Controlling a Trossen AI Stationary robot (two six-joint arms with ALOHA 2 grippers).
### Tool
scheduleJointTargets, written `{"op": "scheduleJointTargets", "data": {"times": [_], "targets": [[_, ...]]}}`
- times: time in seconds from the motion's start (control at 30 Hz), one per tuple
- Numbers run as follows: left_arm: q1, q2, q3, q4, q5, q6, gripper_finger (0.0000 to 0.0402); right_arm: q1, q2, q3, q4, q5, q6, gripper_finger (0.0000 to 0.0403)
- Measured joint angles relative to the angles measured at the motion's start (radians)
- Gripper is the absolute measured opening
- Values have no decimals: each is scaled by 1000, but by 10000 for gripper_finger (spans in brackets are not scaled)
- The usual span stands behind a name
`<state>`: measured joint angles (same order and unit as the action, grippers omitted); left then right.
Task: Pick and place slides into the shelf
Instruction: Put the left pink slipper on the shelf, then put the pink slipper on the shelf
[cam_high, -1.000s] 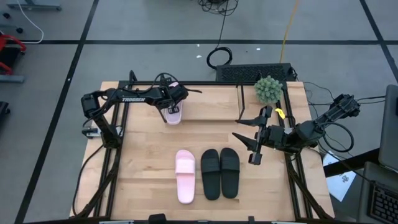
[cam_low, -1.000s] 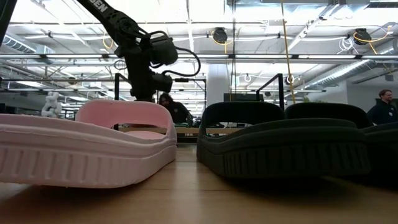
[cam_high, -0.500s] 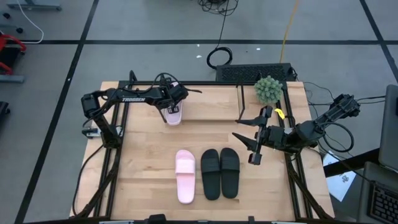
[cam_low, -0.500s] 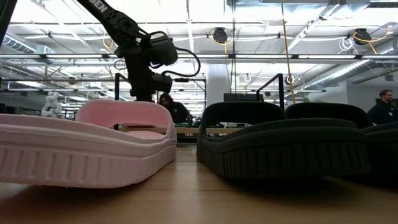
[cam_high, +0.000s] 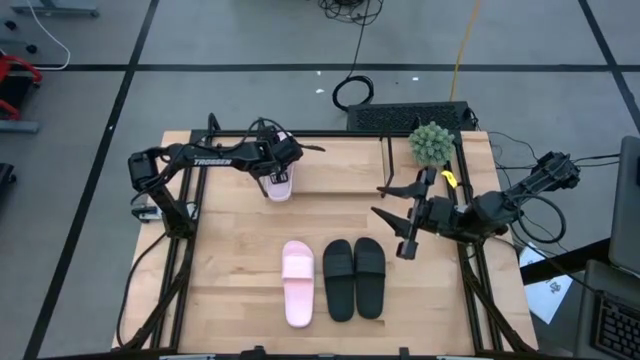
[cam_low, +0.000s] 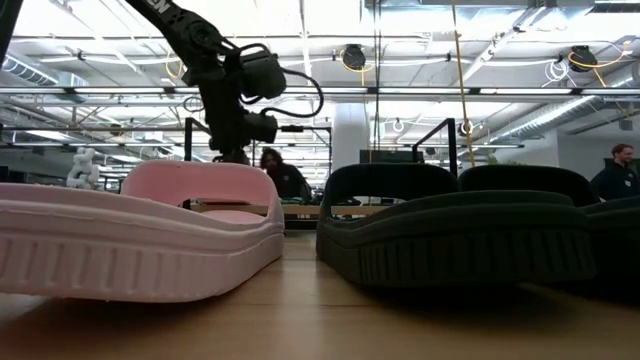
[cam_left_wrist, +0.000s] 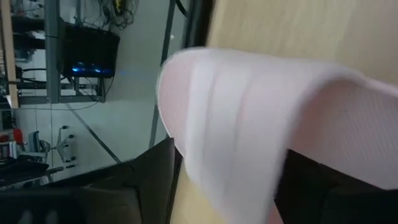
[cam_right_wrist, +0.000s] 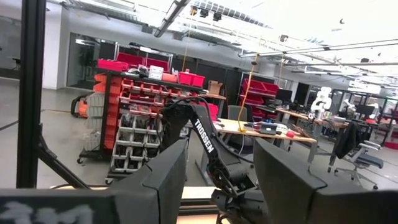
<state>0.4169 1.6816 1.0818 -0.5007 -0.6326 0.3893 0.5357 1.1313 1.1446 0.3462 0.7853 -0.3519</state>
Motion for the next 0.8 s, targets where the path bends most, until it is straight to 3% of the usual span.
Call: {"op": "scheduleJointTargets", "data": {"times": [0.47, 0.8], "targets": [[-66, -115, 0, -82, 27, -74, 239, 0, 0, 0, 0, 0, -6, 176], [-339, -277, 2, -173, 18, -194, 239, 0, 0, 0, 0, -1, -11, 176]]}}
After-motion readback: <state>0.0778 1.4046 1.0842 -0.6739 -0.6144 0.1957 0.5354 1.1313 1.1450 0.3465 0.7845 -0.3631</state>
